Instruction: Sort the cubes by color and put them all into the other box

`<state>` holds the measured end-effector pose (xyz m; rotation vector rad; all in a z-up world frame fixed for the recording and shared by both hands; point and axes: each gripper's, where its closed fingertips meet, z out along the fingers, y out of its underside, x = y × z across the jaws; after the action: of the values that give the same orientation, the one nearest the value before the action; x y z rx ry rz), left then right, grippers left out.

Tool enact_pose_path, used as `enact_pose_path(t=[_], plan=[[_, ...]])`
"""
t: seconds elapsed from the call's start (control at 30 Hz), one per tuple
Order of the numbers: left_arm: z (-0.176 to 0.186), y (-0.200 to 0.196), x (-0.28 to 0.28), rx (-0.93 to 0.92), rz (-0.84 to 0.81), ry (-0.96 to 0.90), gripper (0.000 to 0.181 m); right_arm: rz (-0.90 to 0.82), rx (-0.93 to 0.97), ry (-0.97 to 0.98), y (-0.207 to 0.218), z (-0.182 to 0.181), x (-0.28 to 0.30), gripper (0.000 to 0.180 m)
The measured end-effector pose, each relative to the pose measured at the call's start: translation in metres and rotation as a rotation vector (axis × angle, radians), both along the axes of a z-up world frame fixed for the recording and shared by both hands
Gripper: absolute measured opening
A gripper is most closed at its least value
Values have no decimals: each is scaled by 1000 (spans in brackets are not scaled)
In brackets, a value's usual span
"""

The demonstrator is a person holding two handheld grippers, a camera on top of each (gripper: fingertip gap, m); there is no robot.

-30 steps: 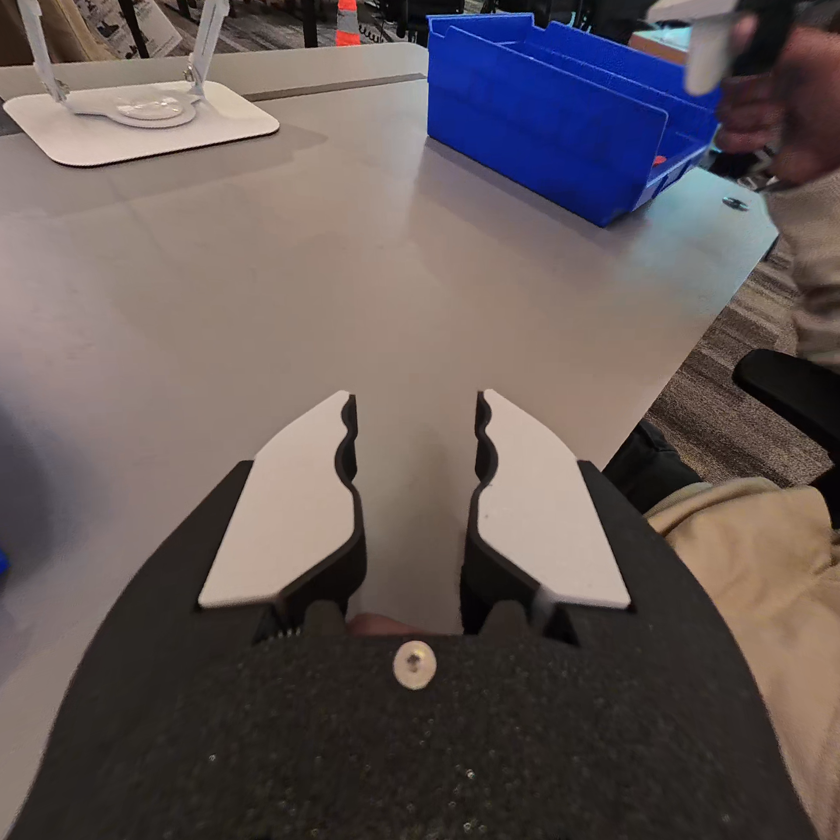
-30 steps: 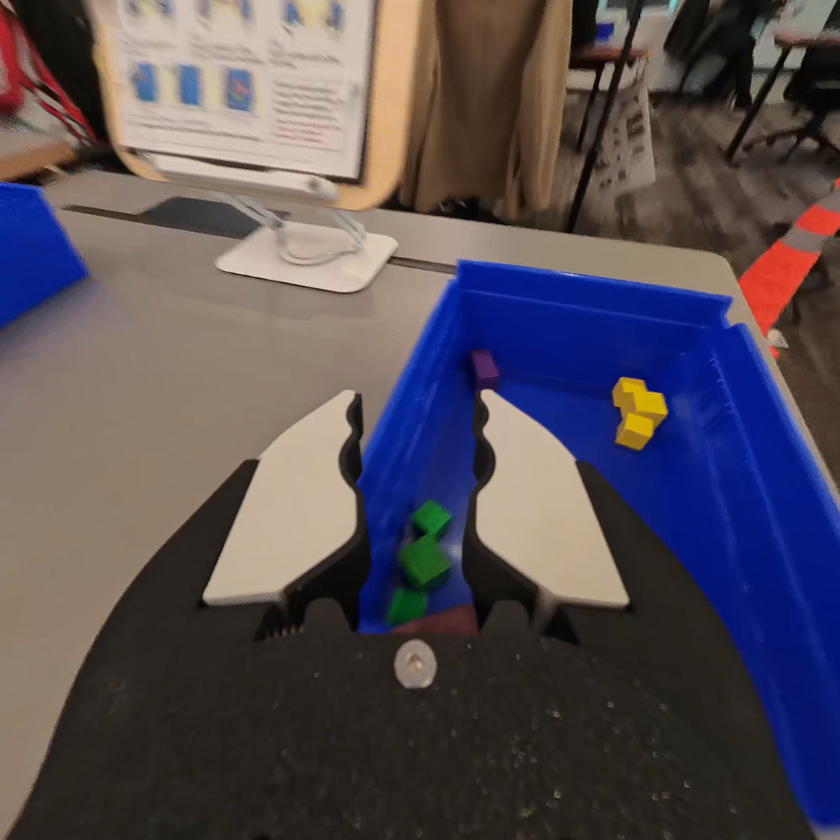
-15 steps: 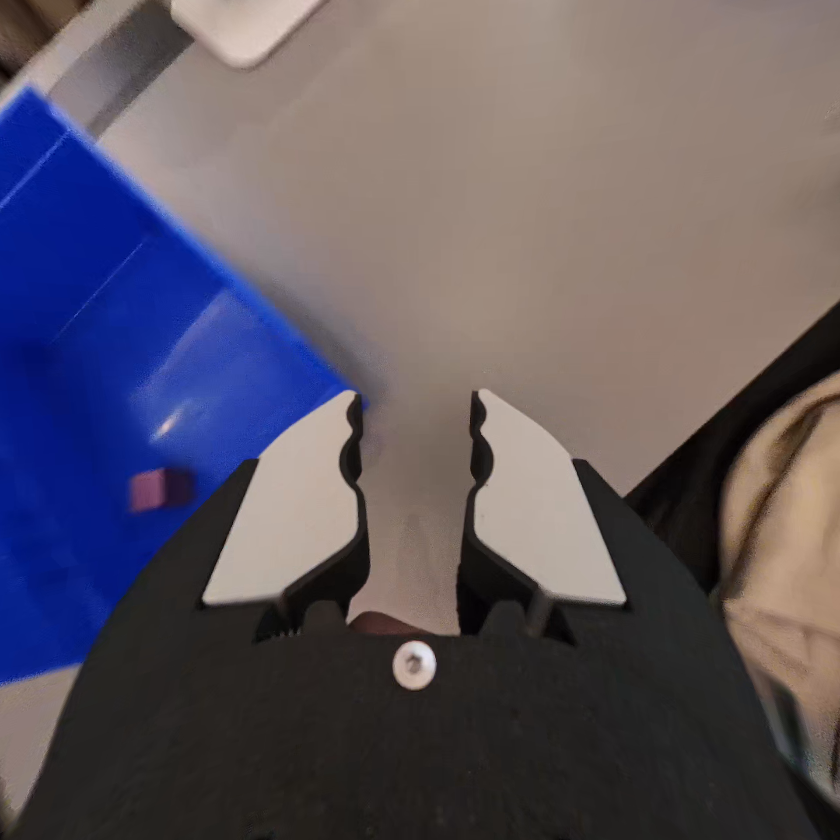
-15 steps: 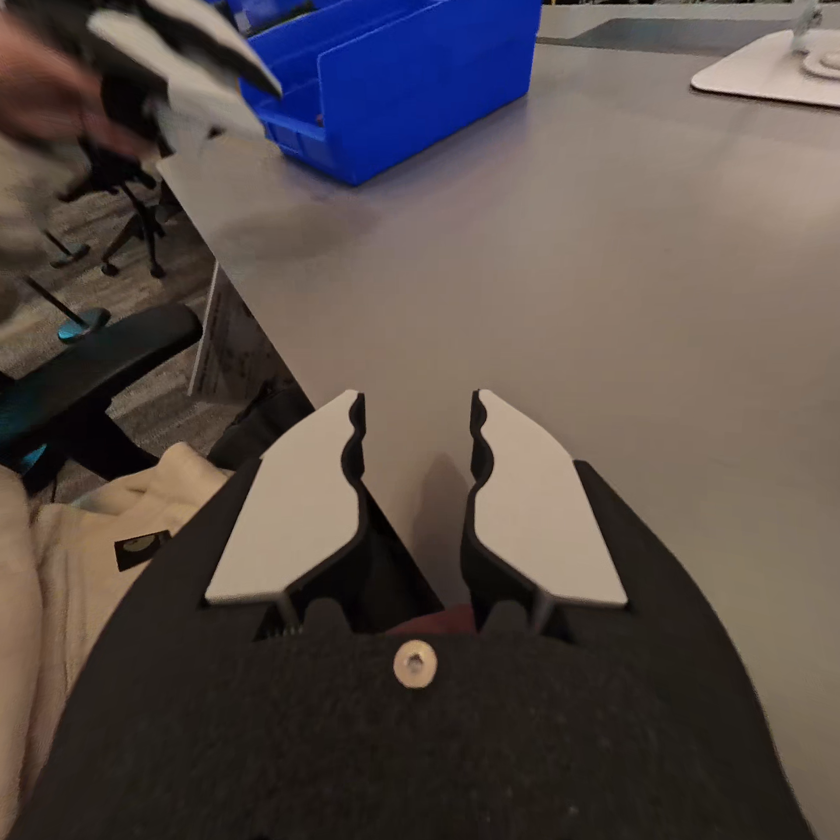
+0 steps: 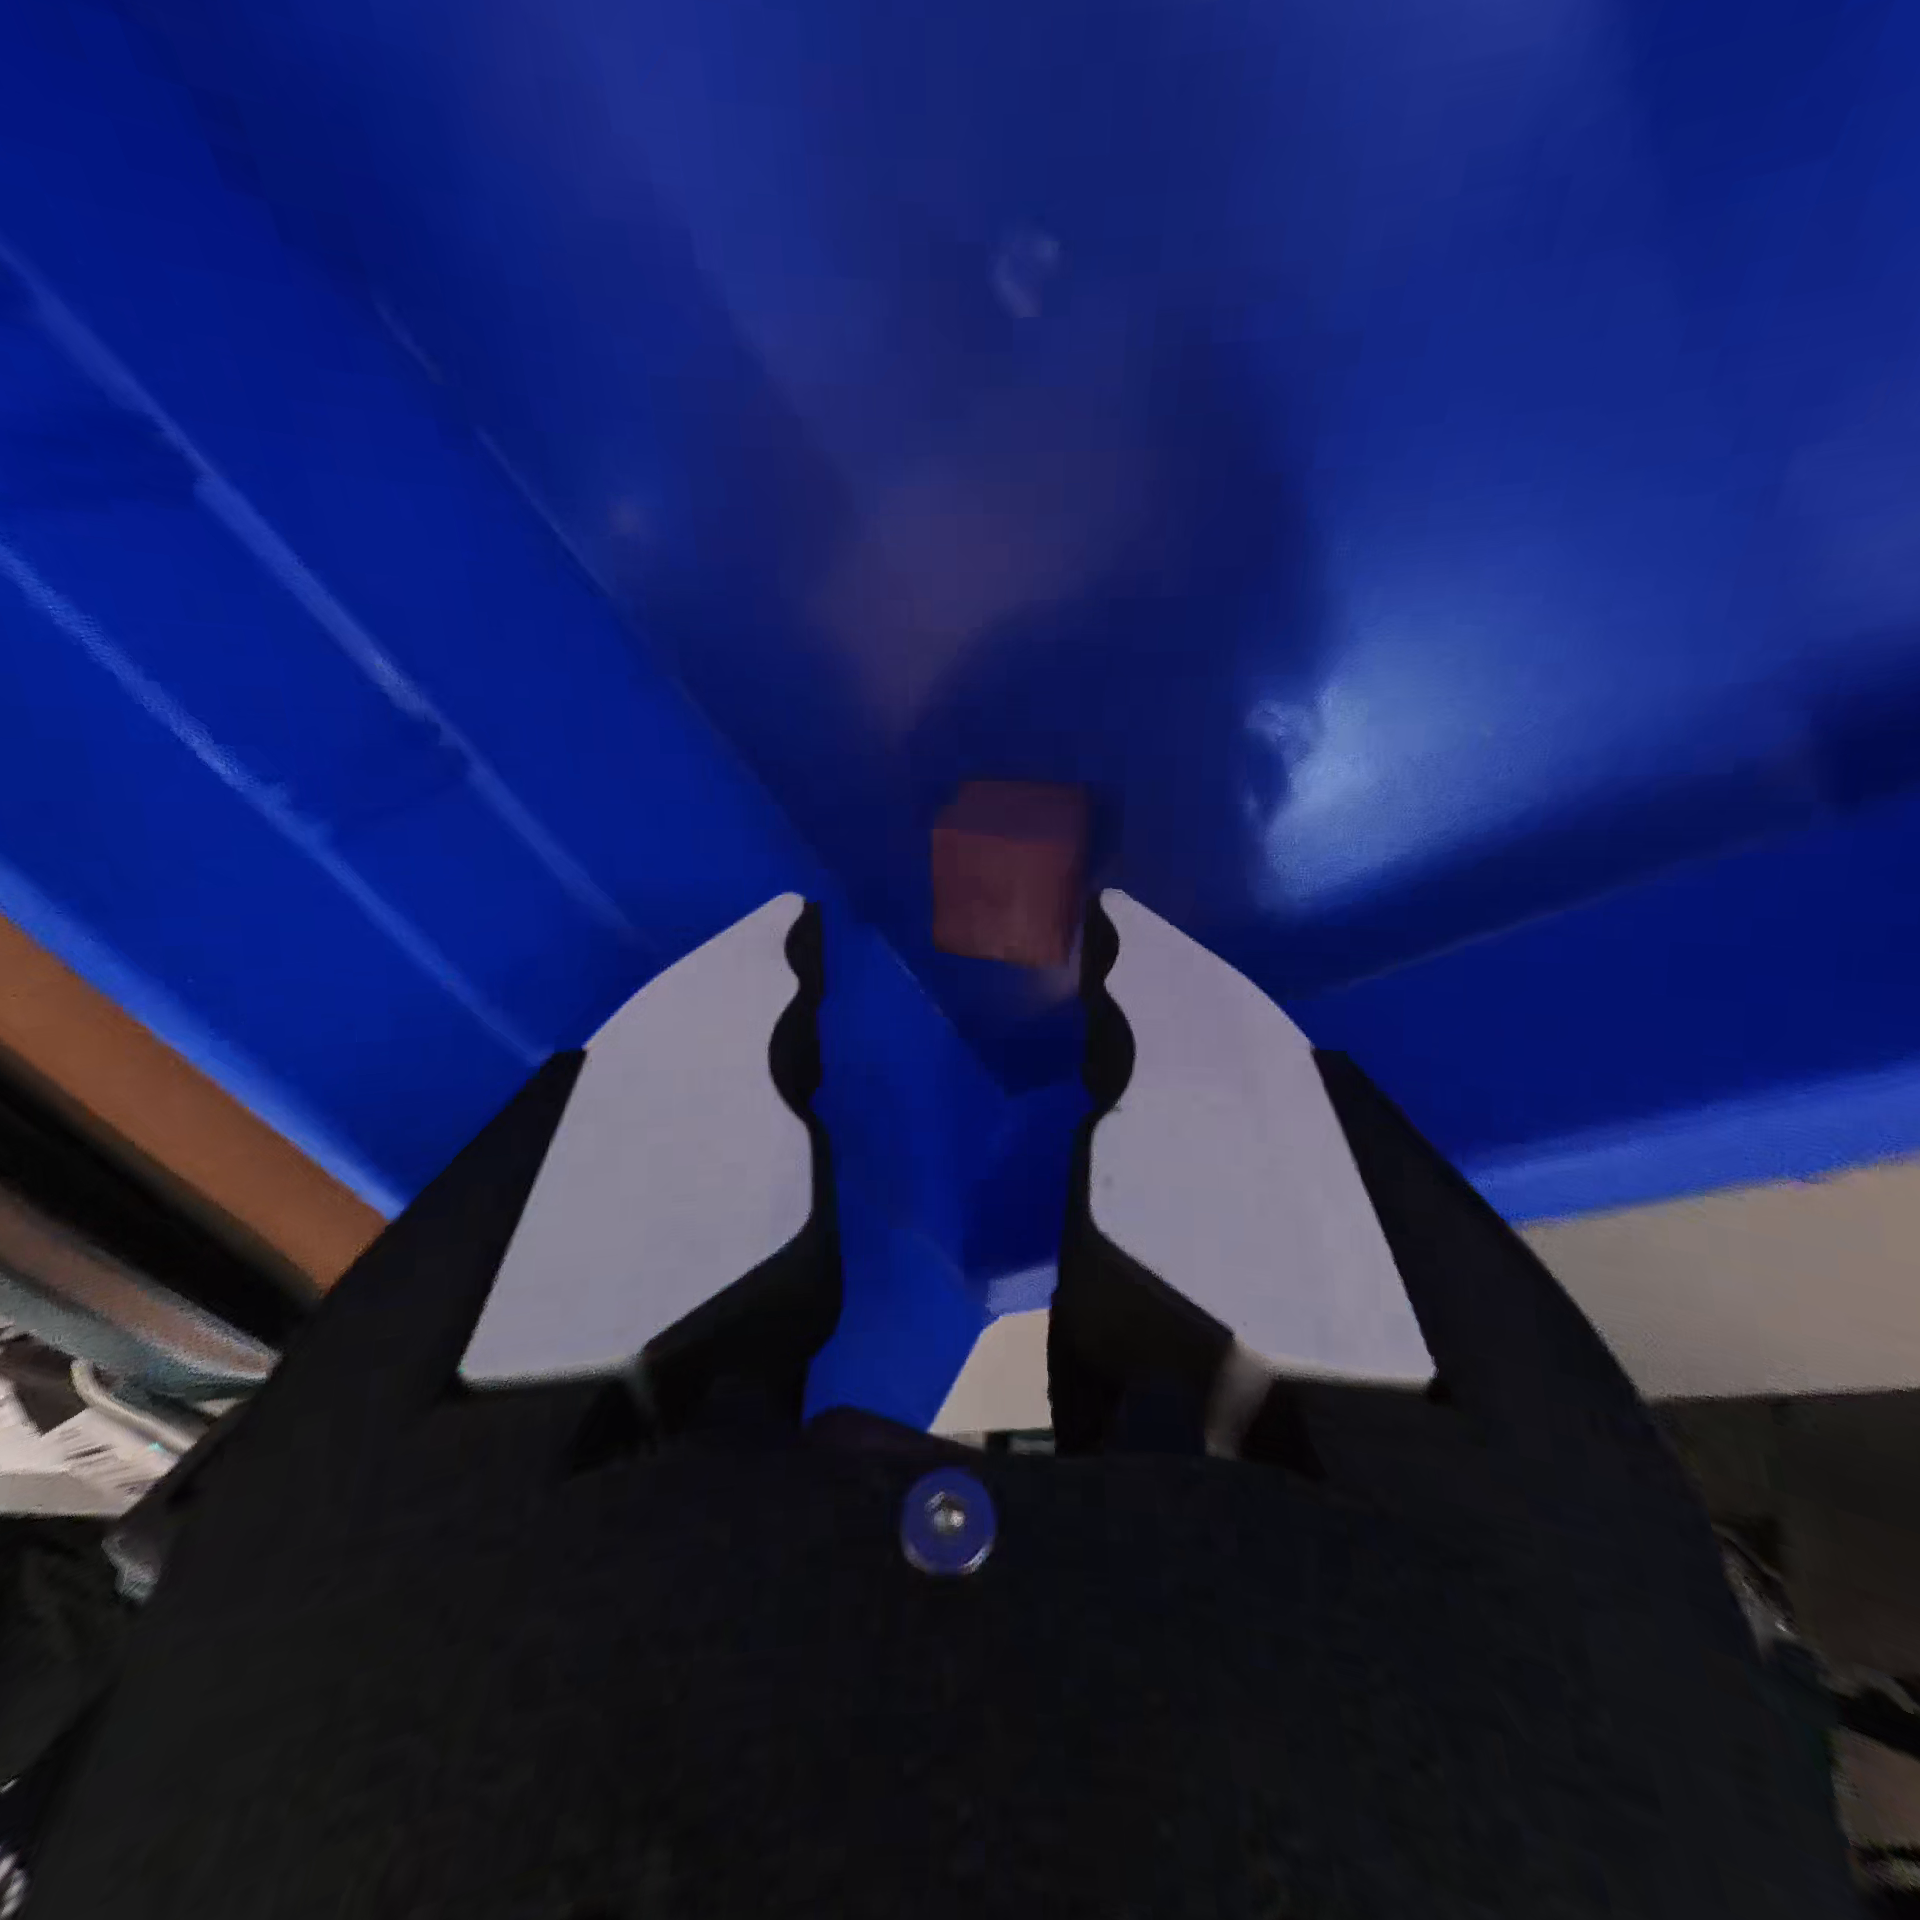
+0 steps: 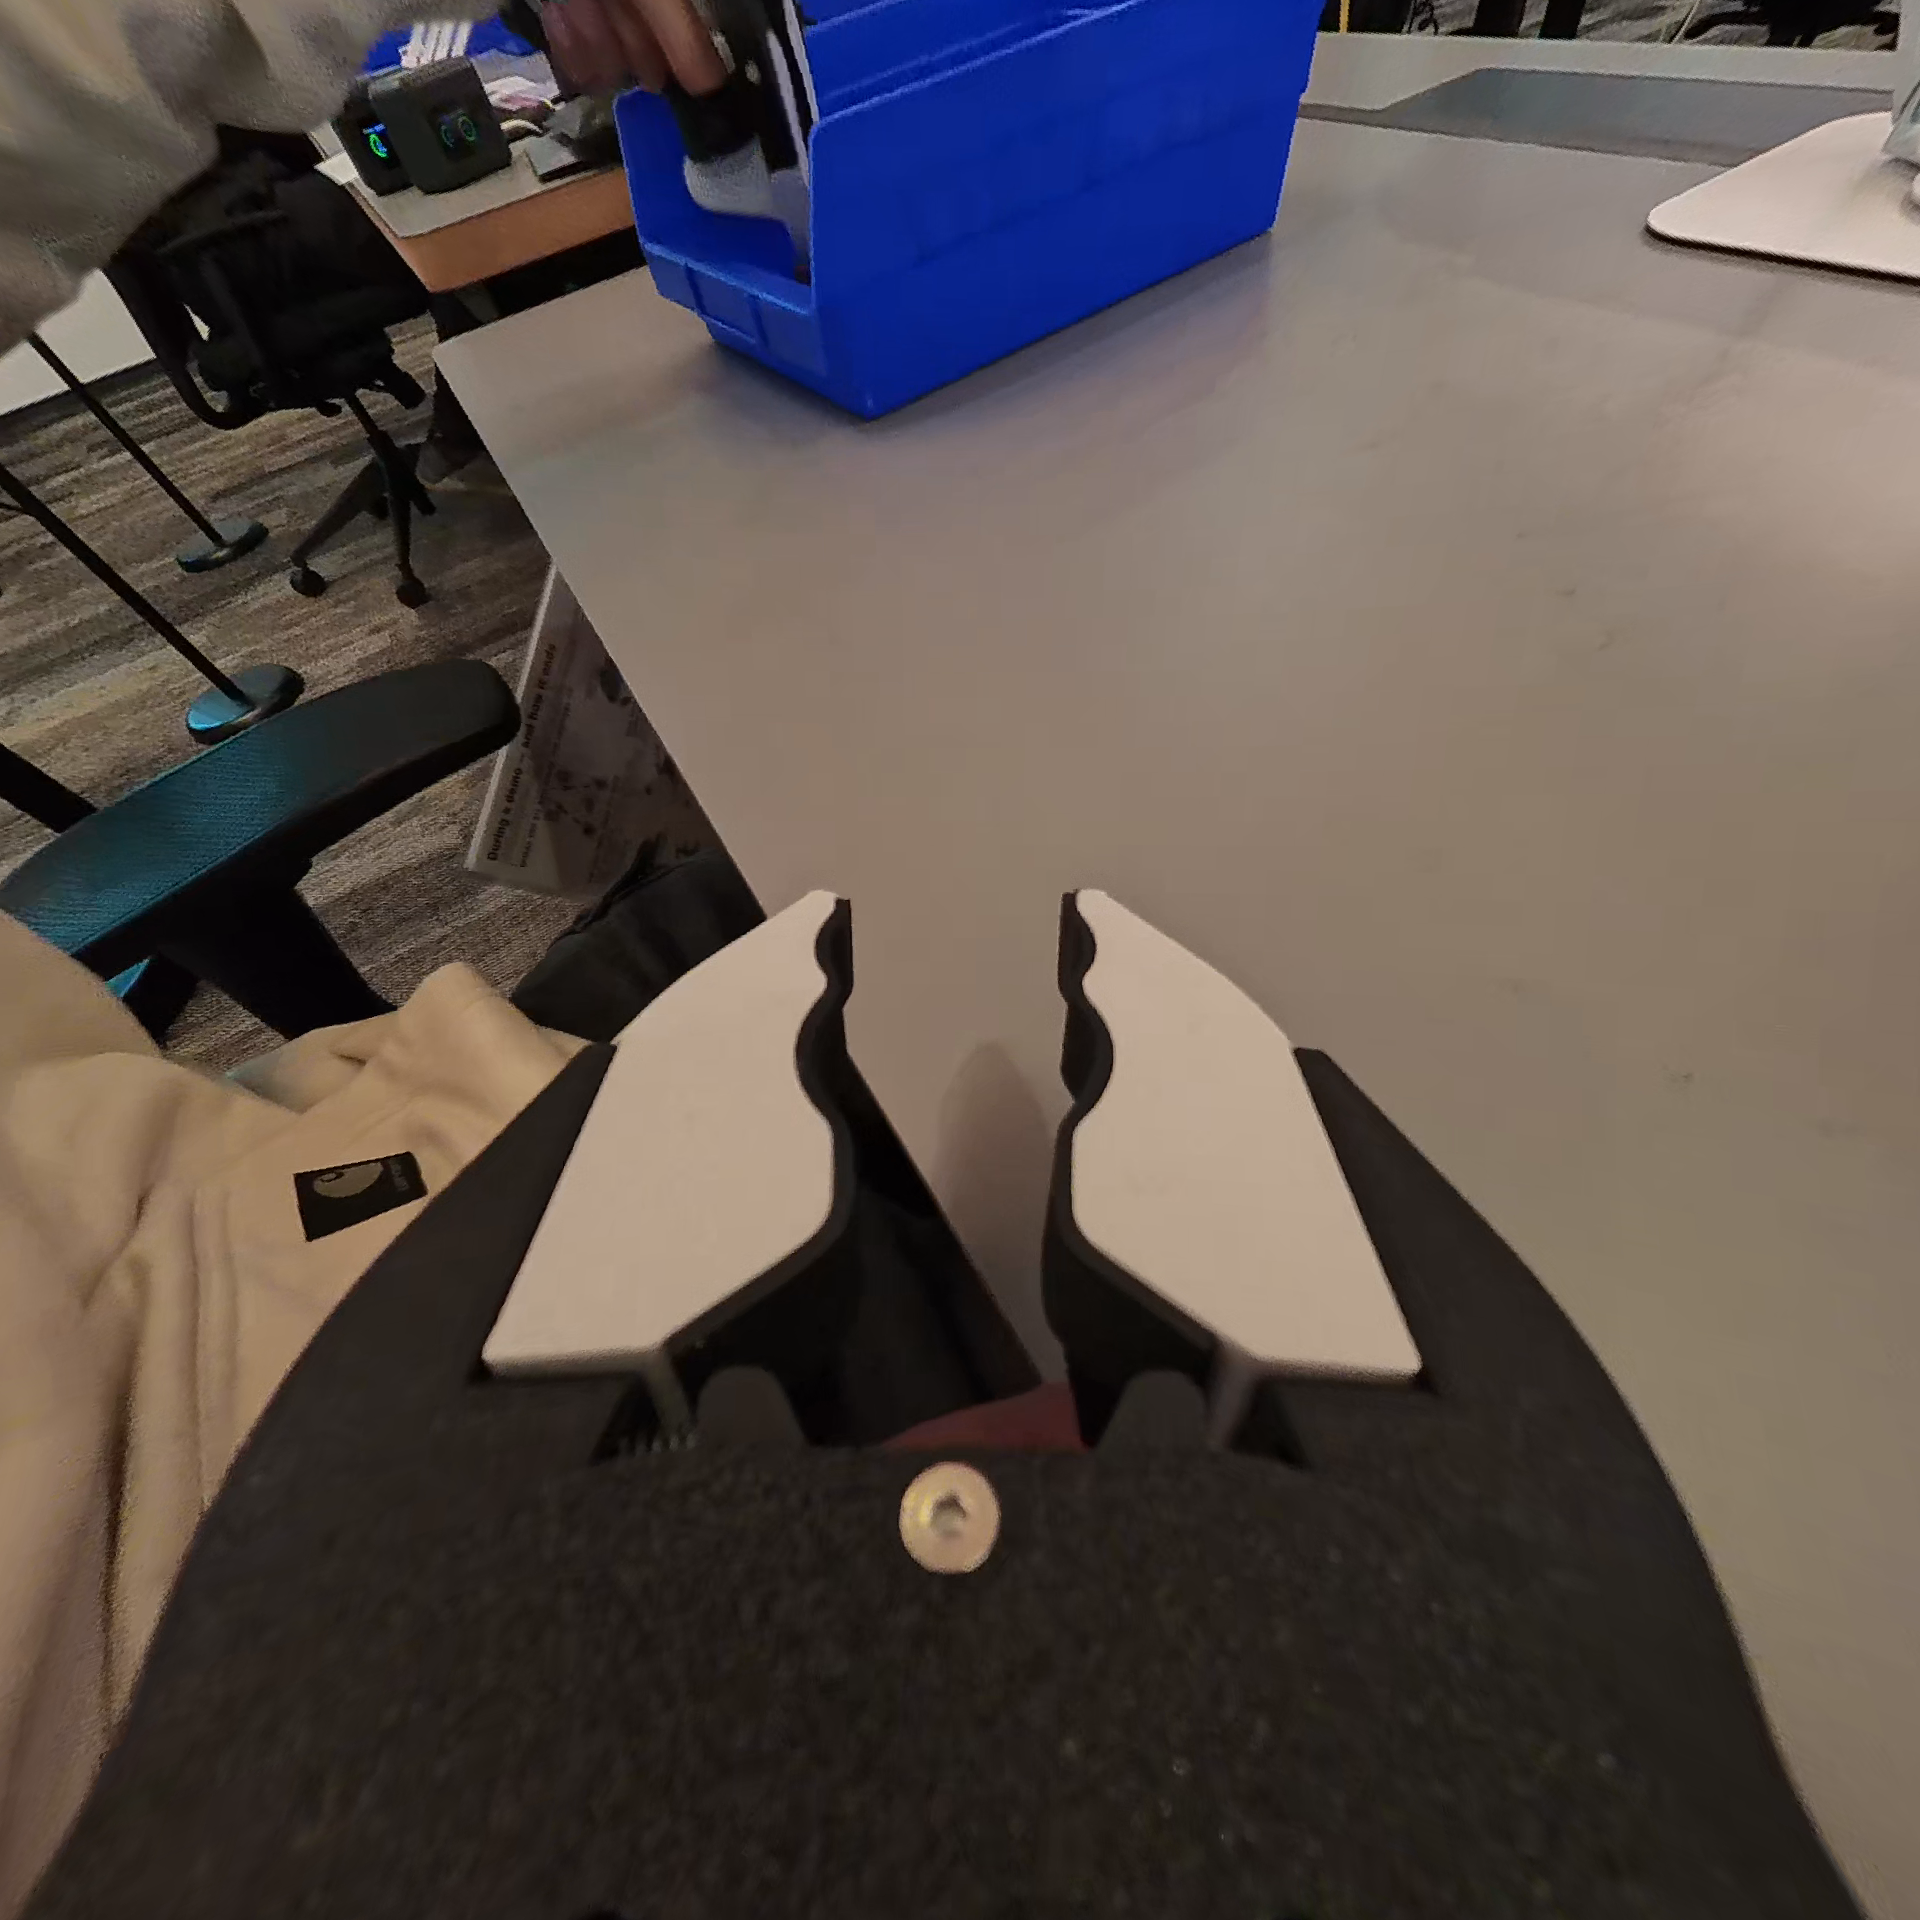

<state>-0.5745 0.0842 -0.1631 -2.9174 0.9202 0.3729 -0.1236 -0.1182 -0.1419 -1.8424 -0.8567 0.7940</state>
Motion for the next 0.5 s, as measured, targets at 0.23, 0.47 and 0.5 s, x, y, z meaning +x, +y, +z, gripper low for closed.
enact_pose_path(t=[0.23,0.47,0.5], plan=[[-23,-10,1,-111,93,-30,31,12,1,-2,-3,0,1,36],[-8,-4,17,2,73,-161,30,16,0,-12,-2,-2,0,34],[2,-2,26,45,46,-209,30,13,3,-11,-2,-2,1,33]])
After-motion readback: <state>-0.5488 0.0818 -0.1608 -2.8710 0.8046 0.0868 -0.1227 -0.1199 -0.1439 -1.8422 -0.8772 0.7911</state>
